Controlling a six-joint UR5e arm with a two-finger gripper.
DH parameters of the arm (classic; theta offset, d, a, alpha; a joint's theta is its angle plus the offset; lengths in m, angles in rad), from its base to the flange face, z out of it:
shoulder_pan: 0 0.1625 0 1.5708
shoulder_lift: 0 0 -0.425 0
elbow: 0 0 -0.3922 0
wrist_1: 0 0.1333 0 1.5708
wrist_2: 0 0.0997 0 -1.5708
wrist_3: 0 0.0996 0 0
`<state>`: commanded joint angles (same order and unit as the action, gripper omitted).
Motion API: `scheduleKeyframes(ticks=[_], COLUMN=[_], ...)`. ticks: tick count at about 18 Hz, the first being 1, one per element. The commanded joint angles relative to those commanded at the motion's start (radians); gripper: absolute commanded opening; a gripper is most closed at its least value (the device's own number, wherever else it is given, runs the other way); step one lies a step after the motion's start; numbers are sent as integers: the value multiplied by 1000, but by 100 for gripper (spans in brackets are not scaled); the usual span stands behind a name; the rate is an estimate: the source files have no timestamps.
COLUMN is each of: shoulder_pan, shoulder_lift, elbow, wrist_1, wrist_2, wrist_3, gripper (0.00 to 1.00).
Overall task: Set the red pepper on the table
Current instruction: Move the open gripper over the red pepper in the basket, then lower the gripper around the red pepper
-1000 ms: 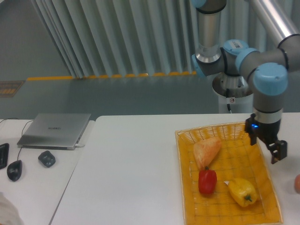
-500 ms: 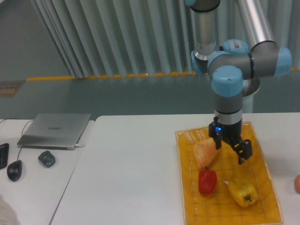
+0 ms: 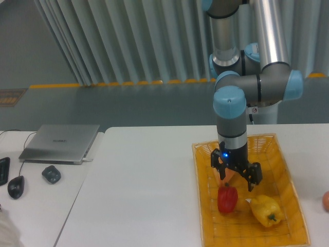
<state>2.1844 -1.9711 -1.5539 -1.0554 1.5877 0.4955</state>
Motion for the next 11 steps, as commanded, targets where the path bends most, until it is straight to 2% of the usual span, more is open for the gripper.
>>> scheduleKeyframes(ticks=[6, 11], shoulder_pan=[0, -2], shoulder_lift=[-26, -20], elbow=[0, 0], wrist_1=[15, 15], wrist_2=[3, 3], wrist_3=[-9, -17], gripper=[100, 100])
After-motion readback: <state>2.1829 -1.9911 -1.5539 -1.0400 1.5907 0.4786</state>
